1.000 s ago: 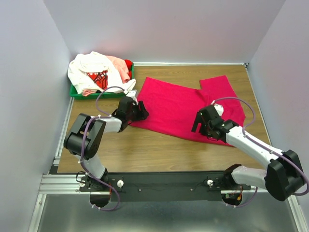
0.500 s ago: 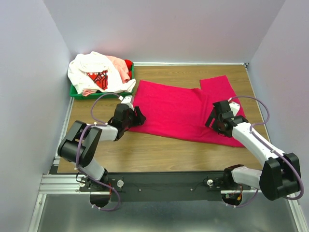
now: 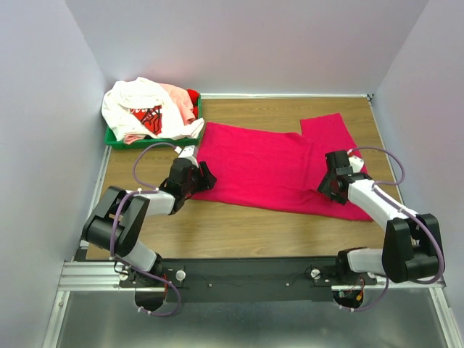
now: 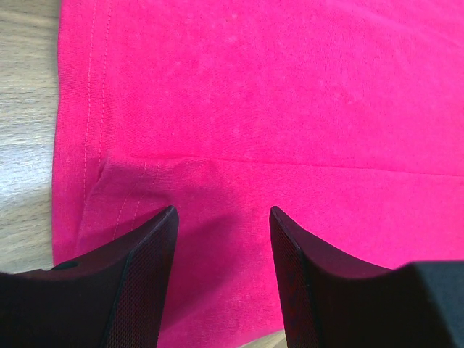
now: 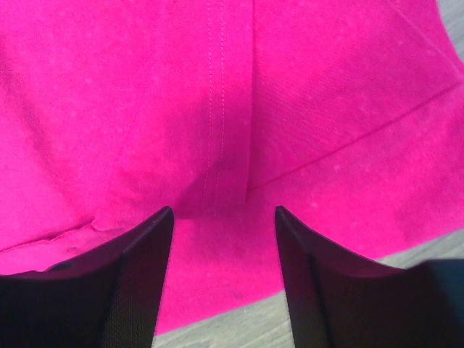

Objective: Fold and stack the t-shirts
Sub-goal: Fold the tshirt

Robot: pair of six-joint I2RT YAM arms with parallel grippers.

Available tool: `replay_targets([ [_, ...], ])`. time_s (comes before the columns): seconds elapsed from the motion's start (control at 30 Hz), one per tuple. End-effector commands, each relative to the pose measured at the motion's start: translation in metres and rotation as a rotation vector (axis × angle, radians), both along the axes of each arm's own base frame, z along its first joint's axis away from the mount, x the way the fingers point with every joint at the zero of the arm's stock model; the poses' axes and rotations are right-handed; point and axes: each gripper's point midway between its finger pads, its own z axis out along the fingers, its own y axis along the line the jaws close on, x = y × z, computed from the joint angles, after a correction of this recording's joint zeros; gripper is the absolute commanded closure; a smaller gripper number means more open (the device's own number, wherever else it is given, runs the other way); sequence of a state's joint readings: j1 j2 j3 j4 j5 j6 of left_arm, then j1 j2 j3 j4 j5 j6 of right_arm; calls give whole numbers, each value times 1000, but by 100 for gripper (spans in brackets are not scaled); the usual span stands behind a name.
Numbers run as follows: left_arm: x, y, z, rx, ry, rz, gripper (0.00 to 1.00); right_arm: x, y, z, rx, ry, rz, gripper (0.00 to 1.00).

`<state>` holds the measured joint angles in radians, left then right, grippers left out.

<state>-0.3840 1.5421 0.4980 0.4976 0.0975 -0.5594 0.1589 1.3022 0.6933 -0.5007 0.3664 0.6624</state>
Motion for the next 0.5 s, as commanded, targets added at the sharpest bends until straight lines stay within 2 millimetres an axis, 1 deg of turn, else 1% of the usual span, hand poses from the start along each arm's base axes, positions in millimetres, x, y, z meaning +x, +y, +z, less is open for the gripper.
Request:
replay_targets([
  [0.0, -5, 7, -9, 30, 29, 24, 39, 5, 0, -8, 16, -10, 8, 41],
  [0.07, -4, 6, -9, 29, 28, 21, 38, 6, -1, -11, 25, -7, 6, 48],
  [0.17, -5, 6, -9, 30, 29, 19, 38, 6, -2, -18, 31, 8, 2, 55],
  [0.37, -4, 5, -10, 30, 30, 15, 39, 6, -1, -25, 40, 29, 6, 64],
  [0.4, -5, 5, -10, 30, 32, 15, 39, 6, -1, -26, 36, 30, 6, 68],
  [0.47, -4, 5, -11, 32, 32, 14, 39, 7, -2, -25, 35, 26, 5, 73],
])
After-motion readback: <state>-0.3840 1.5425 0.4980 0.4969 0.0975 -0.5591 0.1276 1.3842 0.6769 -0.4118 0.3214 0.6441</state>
